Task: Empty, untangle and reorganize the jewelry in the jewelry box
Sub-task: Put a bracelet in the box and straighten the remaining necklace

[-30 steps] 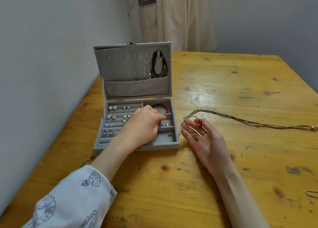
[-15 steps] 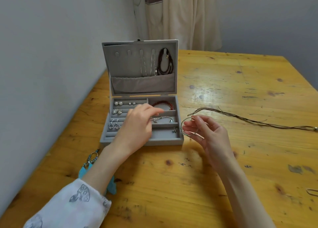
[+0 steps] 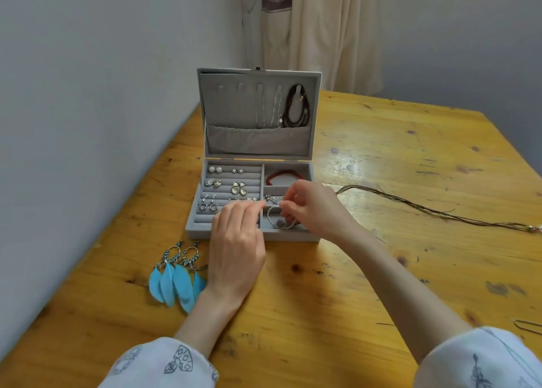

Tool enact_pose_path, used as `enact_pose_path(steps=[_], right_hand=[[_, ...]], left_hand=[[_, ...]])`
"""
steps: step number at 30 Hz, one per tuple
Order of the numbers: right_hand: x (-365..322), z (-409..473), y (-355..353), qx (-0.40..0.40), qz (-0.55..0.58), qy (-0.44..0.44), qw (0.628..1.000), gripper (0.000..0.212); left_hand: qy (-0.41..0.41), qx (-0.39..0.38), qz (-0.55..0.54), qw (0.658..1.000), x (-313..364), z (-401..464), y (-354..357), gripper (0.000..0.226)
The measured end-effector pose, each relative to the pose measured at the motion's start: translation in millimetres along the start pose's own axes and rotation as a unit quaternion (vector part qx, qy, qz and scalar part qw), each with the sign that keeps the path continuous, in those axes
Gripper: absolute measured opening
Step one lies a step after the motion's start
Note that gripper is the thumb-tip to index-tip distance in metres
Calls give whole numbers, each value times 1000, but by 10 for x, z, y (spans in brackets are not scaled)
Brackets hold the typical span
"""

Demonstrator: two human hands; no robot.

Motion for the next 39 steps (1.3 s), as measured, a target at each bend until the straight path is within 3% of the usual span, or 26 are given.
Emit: enact_pose_path(steps=[6, 11, 15, 20, 24, 30, 34, 39], right_hand=[[77, -7, 45, 86, -107, -67, 988, 12], [118, -59, 13, 103, -149, -78, 980, 14], [179, -210, 7, 74, -127, -112, 983, 21], [336, -344, 44, 53, -210, -140, 966, 32], [321, -335, 67, 48, -254, -148, 954, 35], [253, -387, 87, 44, -189, -132, 972, 33], [269, -429, -37, 14, -126, -108, 986, 32], [408, -481, -91, 35, -122, -105, 986, 29]], left_hand=[[80, -47, 33, 995, 35, -14, 2, 37], [103, -63, 27, 992, 64, -22, -7, 31], [96, -64, 18, 993, 60, -35, -32, 29], [98, -97, 47, 989, 60, -31, 16, 37], [107, -79, 53, 990, 40, -50, 46, 37], [82, -36, 31, 995, 0, -52, 44, 37], [66, -63, 21, 996, -2, -47, 46, 38], [76, -101, 67, 990, -19, -47, 99, 40]])
Point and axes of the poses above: each hand's wrist, its own z-axis towards the middle knuckle, its own y-axis out of the palm, x = y × z, the point moved 2 cm from there along z, towards the middle knuckle, and after that the axes turned 14 degrees about y, right-handed, at the moved point
